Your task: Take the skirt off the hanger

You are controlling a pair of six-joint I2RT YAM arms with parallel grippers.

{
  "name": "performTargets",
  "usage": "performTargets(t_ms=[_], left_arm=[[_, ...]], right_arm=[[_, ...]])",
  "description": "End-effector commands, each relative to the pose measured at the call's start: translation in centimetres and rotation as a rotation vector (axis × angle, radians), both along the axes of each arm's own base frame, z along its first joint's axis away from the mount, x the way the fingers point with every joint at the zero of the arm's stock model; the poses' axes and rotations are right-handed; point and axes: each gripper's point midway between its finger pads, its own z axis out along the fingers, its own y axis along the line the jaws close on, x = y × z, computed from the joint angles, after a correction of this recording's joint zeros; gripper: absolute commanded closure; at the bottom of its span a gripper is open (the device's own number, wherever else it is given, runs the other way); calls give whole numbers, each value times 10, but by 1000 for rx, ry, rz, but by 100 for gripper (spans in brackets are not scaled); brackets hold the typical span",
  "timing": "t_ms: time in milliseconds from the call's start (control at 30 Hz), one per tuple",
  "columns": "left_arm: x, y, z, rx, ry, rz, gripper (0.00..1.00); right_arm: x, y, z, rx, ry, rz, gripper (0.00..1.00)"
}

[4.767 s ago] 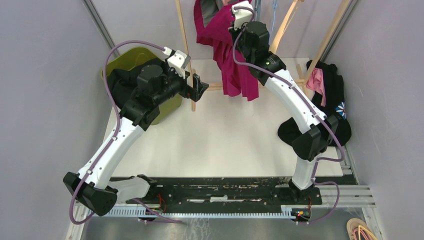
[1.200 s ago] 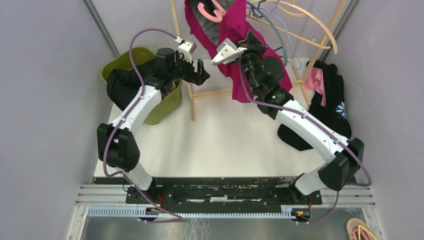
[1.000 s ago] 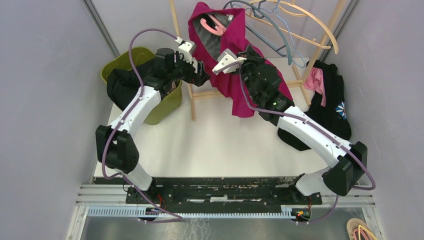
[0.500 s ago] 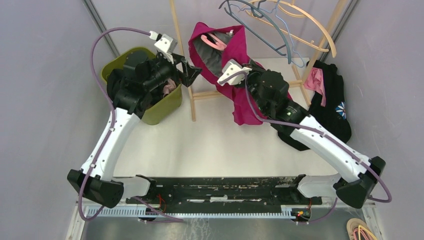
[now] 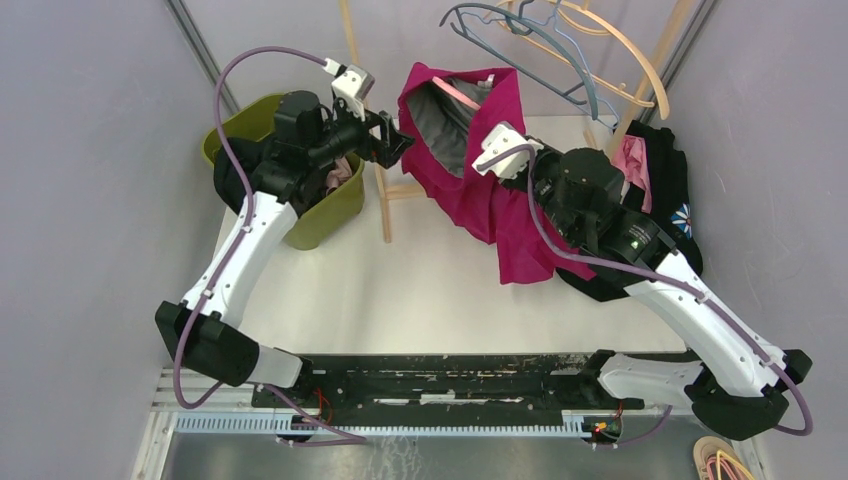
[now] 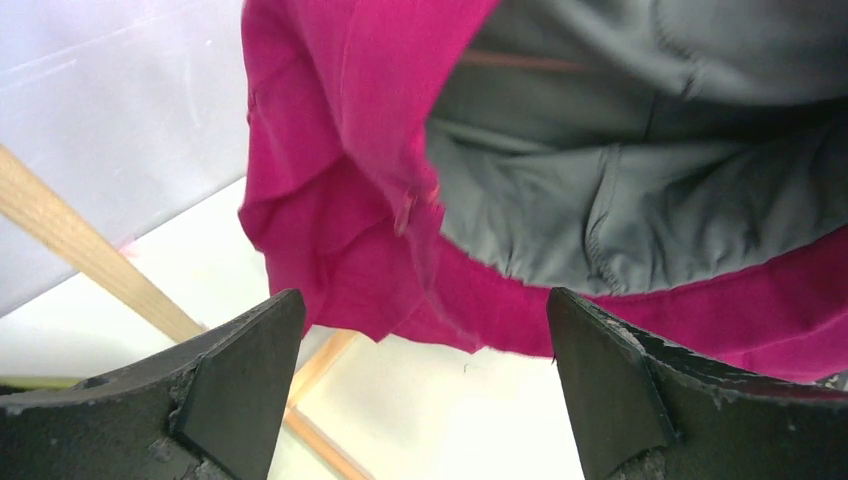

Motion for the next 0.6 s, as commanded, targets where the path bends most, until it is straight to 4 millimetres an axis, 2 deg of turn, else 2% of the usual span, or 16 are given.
performTargets(t_ms=[0,100,200,400,567], left_arm=[[-11,-16,71,-136,-134,-92,2],[-18,-24,83,-205,-117,-138,1],[-26,-28,87,-251,-107,-175,1],[-18,-32,59,-233,-47,-176,5],[-13,-31,45,-173,-54,-174,3]], right_arm=[[-17,-13,57,183,-106,3,99],[-18,-12,56,184,-97,10,99],[-20,-12,58,192,-98,17,99],[-28,-13,69,236,-97,41,99],[-35,-10,73,253,-67,80,99]])
